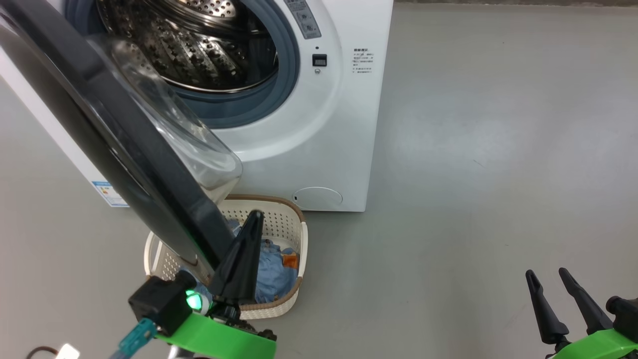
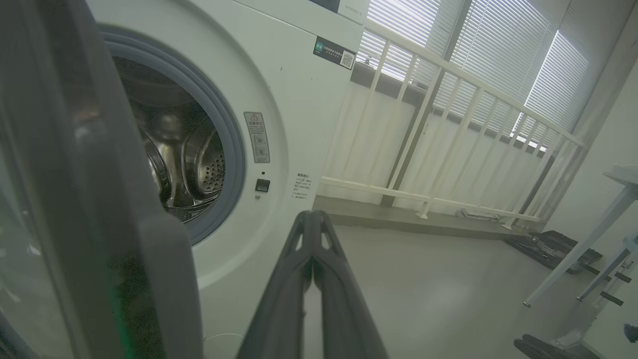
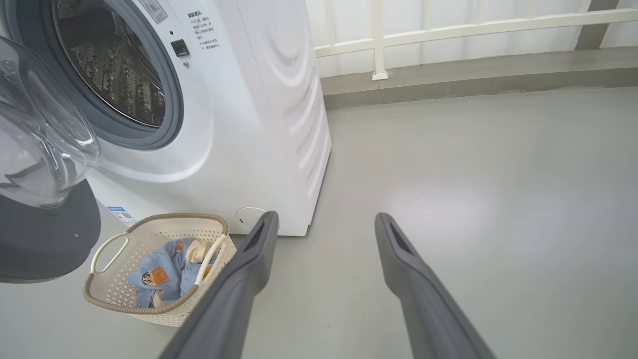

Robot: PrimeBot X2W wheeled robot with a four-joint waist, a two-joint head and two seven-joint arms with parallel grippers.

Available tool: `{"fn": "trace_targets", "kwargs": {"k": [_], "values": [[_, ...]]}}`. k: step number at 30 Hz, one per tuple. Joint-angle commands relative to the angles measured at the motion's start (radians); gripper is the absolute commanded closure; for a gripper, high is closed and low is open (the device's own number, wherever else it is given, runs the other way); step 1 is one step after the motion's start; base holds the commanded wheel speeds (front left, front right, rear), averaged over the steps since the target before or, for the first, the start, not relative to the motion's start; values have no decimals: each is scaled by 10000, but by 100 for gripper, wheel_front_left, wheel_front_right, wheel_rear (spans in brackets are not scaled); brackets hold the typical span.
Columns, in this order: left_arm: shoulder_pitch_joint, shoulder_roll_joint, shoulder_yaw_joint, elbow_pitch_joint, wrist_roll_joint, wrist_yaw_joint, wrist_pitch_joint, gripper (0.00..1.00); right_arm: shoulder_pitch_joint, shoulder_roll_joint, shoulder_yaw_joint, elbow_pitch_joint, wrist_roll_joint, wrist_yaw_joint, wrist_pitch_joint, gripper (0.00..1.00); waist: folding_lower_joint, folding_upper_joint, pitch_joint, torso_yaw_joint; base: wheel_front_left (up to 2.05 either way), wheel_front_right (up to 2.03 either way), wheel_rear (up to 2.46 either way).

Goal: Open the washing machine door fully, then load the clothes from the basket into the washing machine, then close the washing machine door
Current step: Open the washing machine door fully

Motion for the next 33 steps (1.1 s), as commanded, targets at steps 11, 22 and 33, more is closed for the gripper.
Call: {"fn": "trace_targets", "kwargs": {"k": [11,22,33], "values": [[-1037,60,386,2877,-715,-81,-448,100,-150,-175,259,-291,-101,16,-122,0,0,-1,121,-74,0,0,0],[-1141,59,974,3164,-727,-143,-480,100,-112,-184,233,-349,-109,16,-122,0,0,-1,88,40,0,0,0],[-482,59,1302,2728,-598,-12,-481,100,-60,-214,189,-419,-147,16,-122,0,0,-1,41,705,0,0,0]]}}
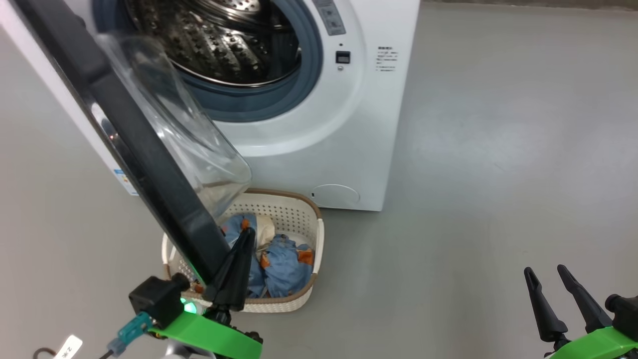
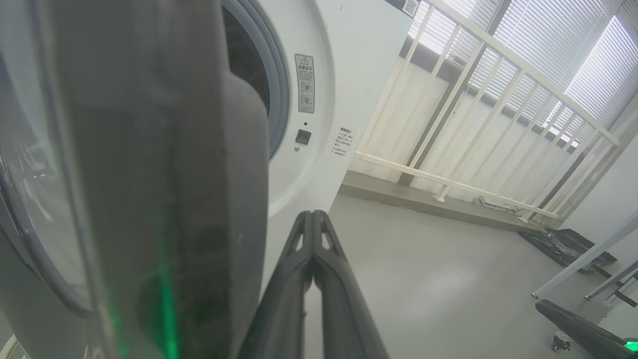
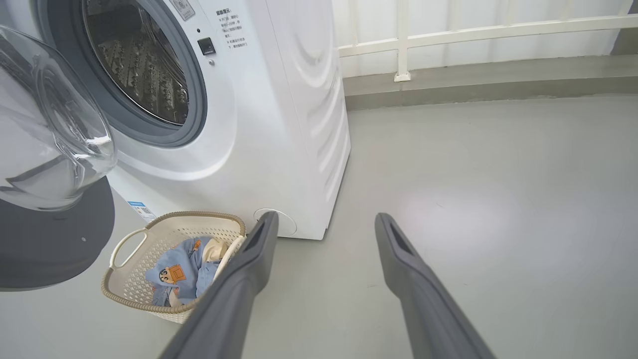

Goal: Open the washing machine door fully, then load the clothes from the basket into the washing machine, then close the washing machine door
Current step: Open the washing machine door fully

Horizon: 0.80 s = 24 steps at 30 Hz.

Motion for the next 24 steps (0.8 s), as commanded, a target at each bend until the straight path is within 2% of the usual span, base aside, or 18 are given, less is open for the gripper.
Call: {"fn": "trace_targets", "kwargs": {"k": [1,17,24], "values": [[-130,304,637,-214,75,168,-83,100,-57,-231,140,-252,-116,16,-122,0,0,0,-22,144,0,0,0],[620,309,1253,-668,536,376,-83,100,-49,-305,226,-249,-127,16,-122,0,0,0,-4,1450,0,0,0],[835,494,1742,-816,765,623,-83,100,-75,-304,230,-255,-130,16,-122,0,0,0,40,1910,0,0,0]]}}
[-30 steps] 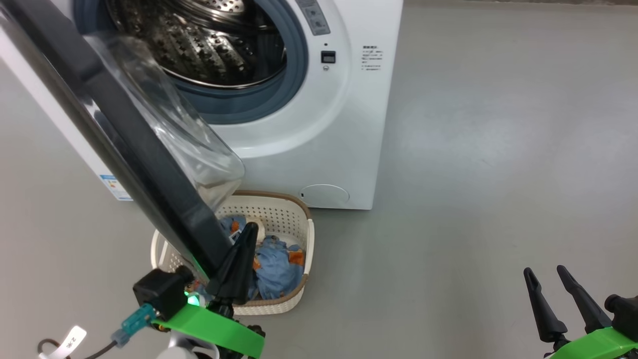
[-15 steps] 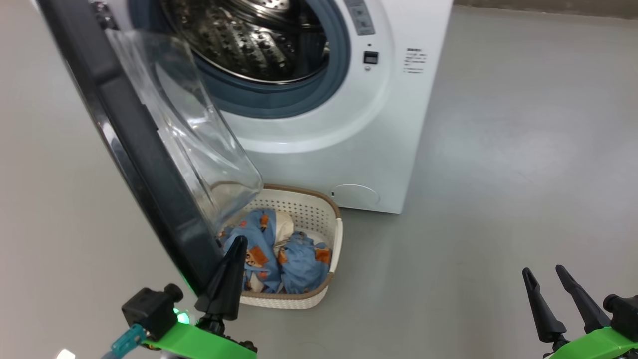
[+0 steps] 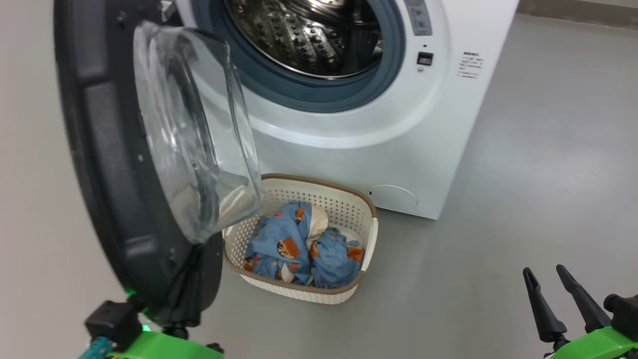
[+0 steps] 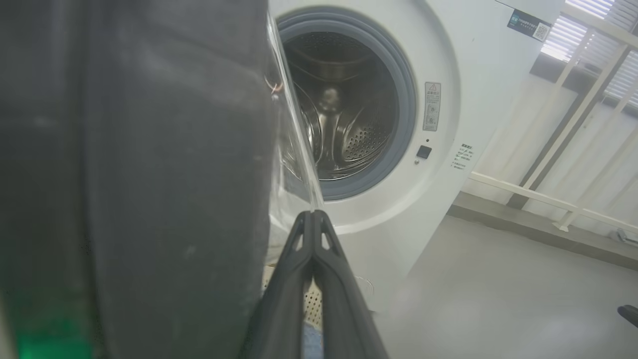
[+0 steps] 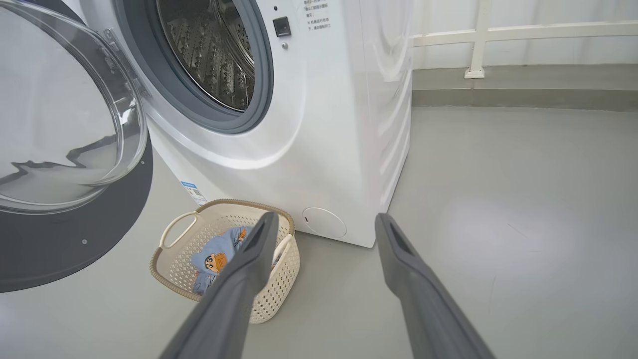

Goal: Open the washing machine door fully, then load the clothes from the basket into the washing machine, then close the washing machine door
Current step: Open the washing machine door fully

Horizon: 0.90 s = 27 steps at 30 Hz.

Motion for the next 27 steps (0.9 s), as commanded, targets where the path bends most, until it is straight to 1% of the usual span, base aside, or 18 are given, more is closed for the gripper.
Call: {"fn": "trace_targets", "kwargs": {"k": [1,12,21,22,27], "values": [[-83,325,689,-305,126,220,-66,100,-84,-257,182,-247,-68,16,-122,0,0,0,48,207,0,0,0],[-68,955,1817,-232,97,748,-66,100,-245,-247,230,-299,-145,16,-122,0,0,0,419,526,0,0,0],[-602,1569,2913,401,-56,989,-66,100,-427,-316,327,-334,-155,16,-122,0,0,0,746,481,0,0,0],[-602,1569,2913,401,-56,989,-66,100,-427,-316,327,-334,-155,16,-122,0,0,0,746,481,0,0,0],[-980,1817,3591,813,-80,1095,-66,100,-475,-369,344,-327,-153,16,-122,0,0,0,914,452,0,0,0]]}}
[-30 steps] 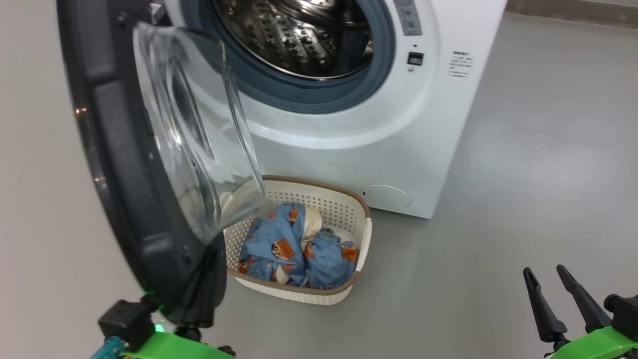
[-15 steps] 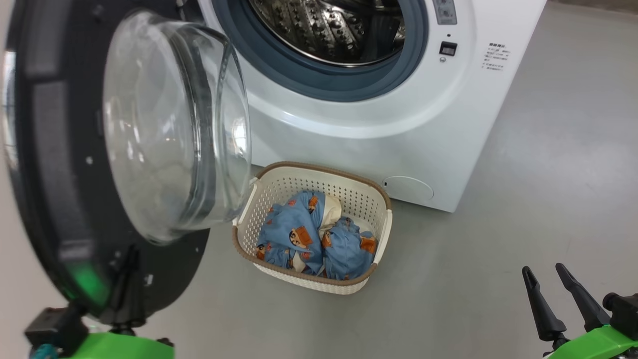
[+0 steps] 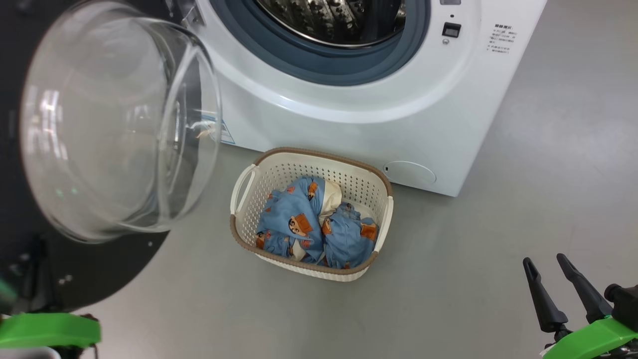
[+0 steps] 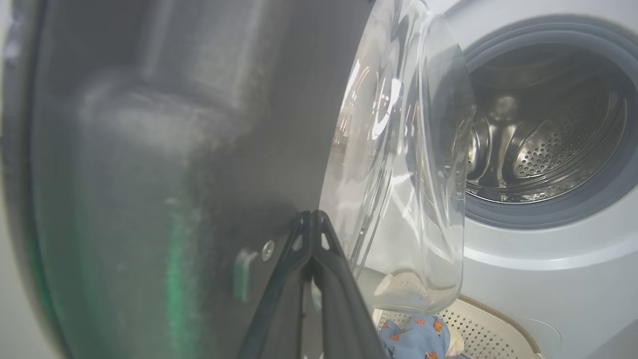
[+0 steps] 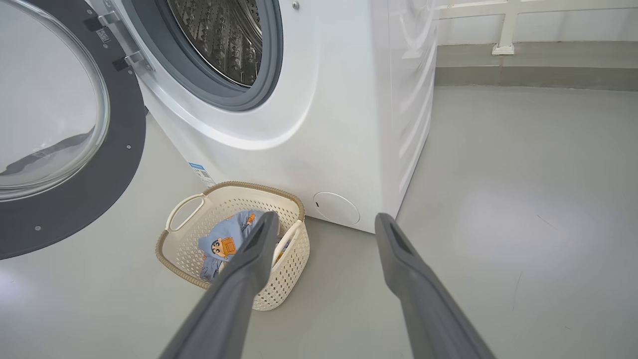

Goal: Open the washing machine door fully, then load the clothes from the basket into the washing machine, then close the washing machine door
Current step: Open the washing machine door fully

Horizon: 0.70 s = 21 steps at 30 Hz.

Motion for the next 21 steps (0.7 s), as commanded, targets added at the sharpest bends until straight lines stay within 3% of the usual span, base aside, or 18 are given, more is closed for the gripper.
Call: {"fn": "trace_targets", "kwargs": {"k": [1,9,21], "values": [[-453,520,689,-77,-116,201,-68,100,-238,-241,233,-239,-77,16,-122,0,0,0,69,-18,0,0,0],[-945,849,1669,658,-14,235,-68,100,-380,-364,245,-287,-80,16,-122,0,0,0,341,-78,0,0,0],[-2196,1591,2865,2134,466,-88,-68,100,-670,-458,258,-406,-184,16,-122,0,0,0,1032,-187,0,0,0]]}}
